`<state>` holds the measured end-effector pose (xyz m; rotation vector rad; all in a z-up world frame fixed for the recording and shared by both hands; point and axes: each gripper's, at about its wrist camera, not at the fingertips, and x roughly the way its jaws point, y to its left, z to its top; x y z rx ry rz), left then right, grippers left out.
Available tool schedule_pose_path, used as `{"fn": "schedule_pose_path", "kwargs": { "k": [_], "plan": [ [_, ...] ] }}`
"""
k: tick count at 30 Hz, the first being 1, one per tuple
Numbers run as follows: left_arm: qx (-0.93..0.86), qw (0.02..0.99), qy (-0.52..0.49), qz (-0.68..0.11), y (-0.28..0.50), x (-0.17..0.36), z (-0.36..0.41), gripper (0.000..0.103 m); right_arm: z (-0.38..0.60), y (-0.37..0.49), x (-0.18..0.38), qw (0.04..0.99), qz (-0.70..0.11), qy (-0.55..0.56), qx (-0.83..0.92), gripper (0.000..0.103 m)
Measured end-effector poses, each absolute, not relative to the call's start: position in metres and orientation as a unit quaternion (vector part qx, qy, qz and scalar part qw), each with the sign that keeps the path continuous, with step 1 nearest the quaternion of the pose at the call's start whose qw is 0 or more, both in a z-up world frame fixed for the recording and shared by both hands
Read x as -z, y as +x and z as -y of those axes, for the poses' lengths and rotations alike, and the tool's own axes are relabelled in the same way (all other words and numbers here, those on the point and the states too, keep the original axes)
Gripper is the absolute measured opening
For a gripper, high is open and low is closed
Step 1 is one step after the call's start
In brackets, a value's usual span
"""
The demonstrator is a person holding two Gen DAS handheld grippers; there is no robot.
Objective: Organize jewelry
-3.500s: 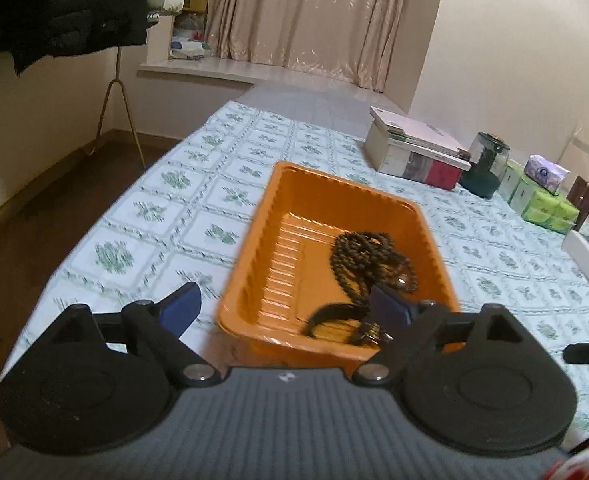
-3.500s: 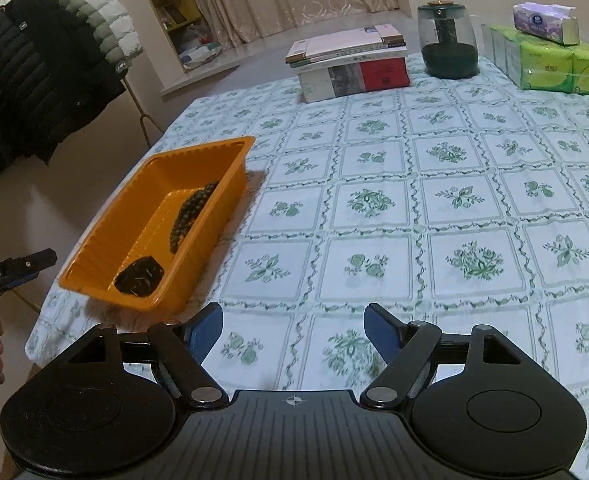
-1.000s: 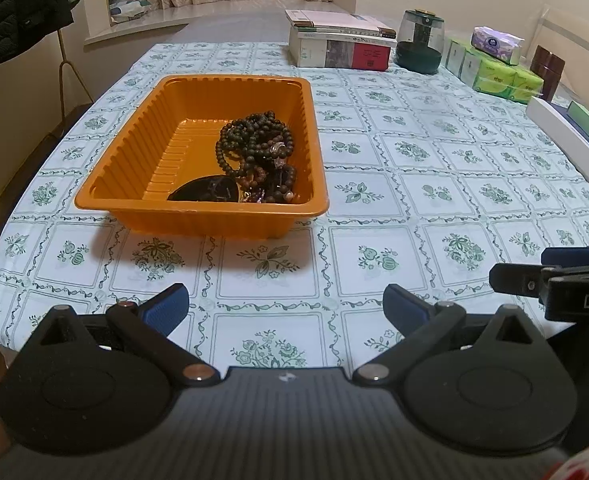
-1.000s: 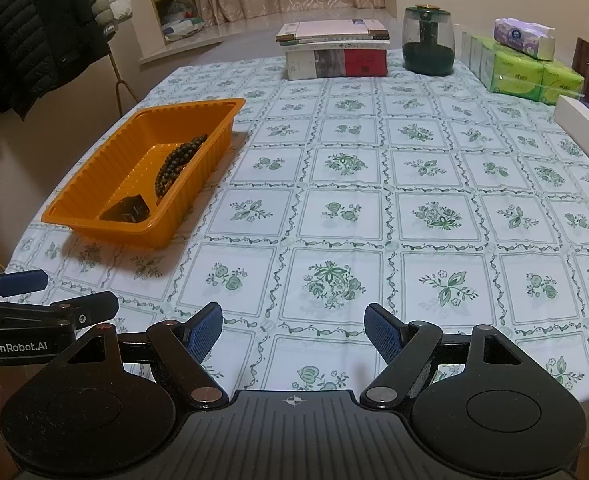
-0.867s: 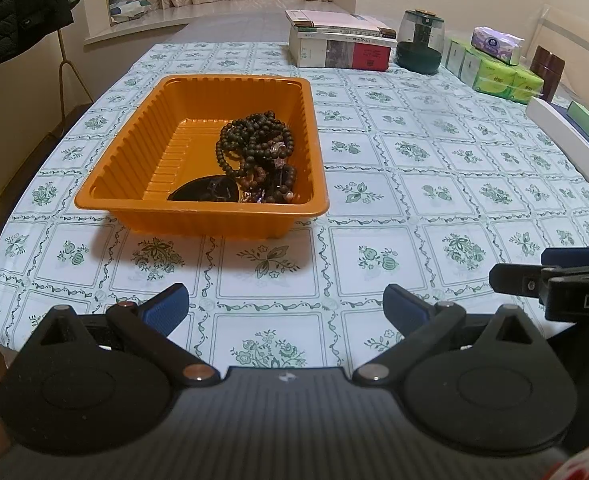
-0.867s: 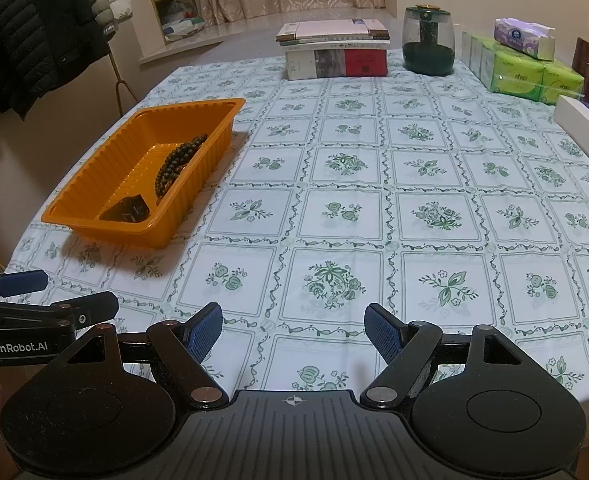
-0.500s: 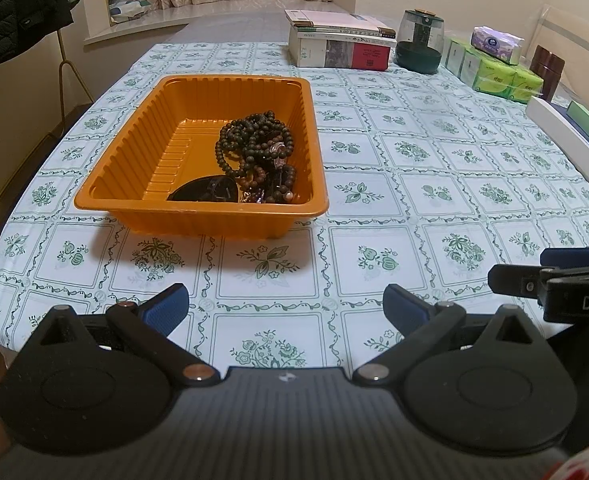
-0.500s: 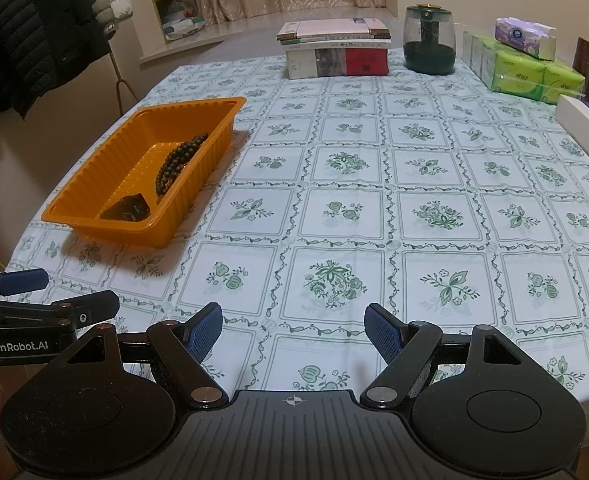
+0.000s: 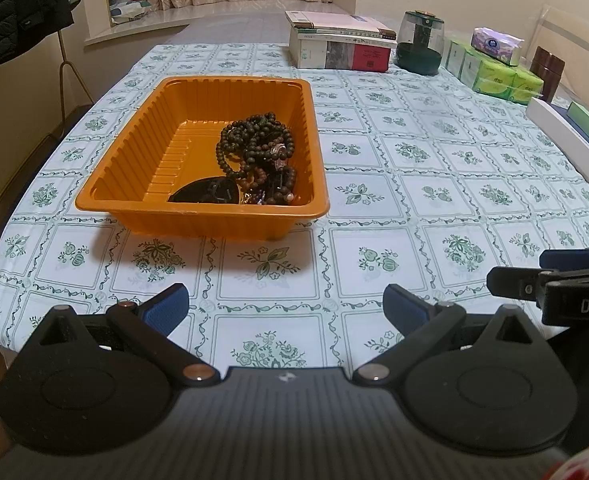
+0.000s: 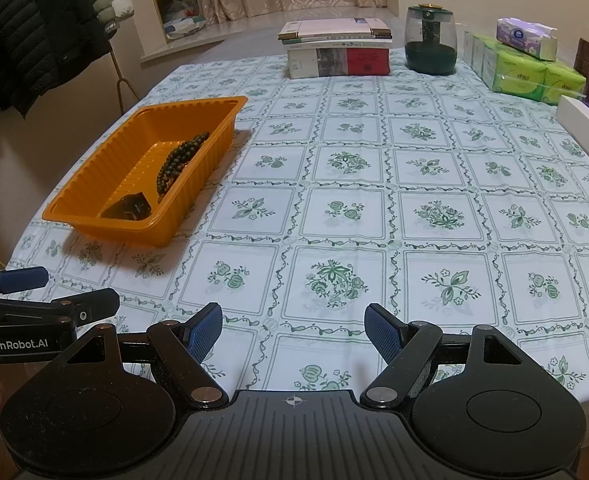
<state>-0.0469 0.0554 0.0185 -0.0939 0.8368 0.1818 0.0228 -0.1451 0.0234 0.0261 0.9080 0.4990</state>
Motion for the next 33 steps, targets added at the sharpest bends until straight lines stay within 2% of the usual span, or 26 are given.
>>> {"fn": "schedule_pose_path", "kwargs": {
  "k": [33],
  "plan": [
    [-0.084,0.910,-0.044,-0.403,-0.0455,-0.0199,-0.0547,0.102,0.1403,0.0225,-0.0205,0.867,-0.435,0.010,-0.241,0.078]
  ]
}}
